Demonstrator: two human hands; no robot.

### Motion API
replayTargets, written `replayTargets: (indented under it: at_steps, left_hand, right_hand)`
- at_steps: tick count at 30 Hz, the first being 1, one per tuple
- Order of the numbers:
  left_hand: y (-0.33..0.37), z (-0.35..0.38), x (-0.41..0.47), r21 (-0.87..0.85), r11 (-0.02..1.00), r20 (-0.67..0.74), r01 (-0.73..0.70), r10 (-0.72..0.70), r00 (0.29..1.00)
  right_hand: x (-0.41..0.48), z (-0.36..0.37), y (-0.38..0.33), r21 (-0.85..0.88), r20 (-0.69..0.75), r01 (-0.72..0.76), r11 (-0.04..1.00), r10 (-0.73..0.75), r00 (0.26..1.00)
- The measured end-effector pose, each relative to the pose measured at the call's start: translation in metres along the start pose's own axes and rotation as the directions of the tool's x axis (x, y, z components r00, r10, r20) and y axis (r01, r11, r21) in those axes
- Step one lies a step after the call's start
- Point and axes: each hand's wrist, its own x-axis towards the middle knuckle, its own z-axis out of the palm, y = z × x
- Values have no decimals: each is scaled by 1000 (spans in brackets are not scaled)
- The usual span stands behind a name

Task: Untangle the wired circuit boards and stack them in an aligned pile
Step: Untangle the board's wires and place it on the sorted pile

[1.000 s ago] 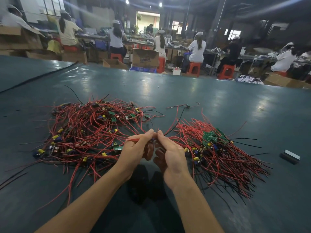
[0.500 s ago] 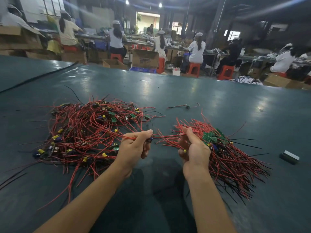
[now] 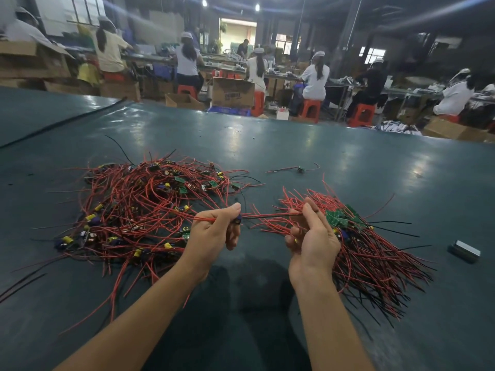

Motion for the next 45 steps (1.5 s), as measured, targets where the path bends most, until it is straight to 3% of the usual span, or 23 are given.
replayTargets:
  at_steps: [6, 10, 13, 17, 22, 25, 27, 30, 34, 37, 41, 45]
  left_hand:
    - [-4, 1, -1, 48, 999, 82, -25, 21, 996]
    - [-6, -4, 0, 126, 989, 121, -82, 67, 990]
    - [-7, -4, 1, 127, 989, 121, -73, 58, 991]
    - [-6, -6, 6, 55, 998, 29, -25, 23, 999]
    - [-2, -8, 6, 47, 998, 11, -40, 40, 999]
    - [7, -20, 12, -18, 999, -76, -46, 44, 996]
    - [10, -29, 17, 3, 996, -91, -88, 88, 992]
    - [7, -23, 16, 7, 996, -59, -90, 90, 994]
    - [0, -15, 13, 12, 998, 29, -55, 54, 998]
    - [-4, -13, 11, 88, 996, 127, -14, 3, 992]
    - [-4, -10, 7, 180, 983, 225, 42, -83, 971]
    - [-1, -11, 8, 303, 945, 163, 122, -178, 970]
  right_hand:
    - [-9, 7, 15, -255, 147, -109, 961, 150, 978]
    - [-27, 16, 32, -377, 300, -70, 924, 193, 934]
    - [-29, 18, 32, -322, 296, -90, 942, 191, 936]
    - [-10, 11, 16, -234, 135, -161, 959, 196, 971]
    - [12, -6, -8, -1, 42, -152, 988, 152, 987]
    - [24, -22, -23, 98, -58, -107, 989, 113, 992]
    - [24, -24, -24, 52, -47, -68, 996, 71, 996]
    - [12, -10, -13, -59, 87, -82, 995, 87, 992]
    - [-11, 7, 12, -359, 288, -48, 932, 160, 944]
    - [-26, 12, 26, -403, 385, -18, 915, 188, 904]
    - [-36, 18, 35, -421, 375, 31, 907, 143, 916]
    - [-33, 18, 33, -467, 329, 96, 879, 72, 942]
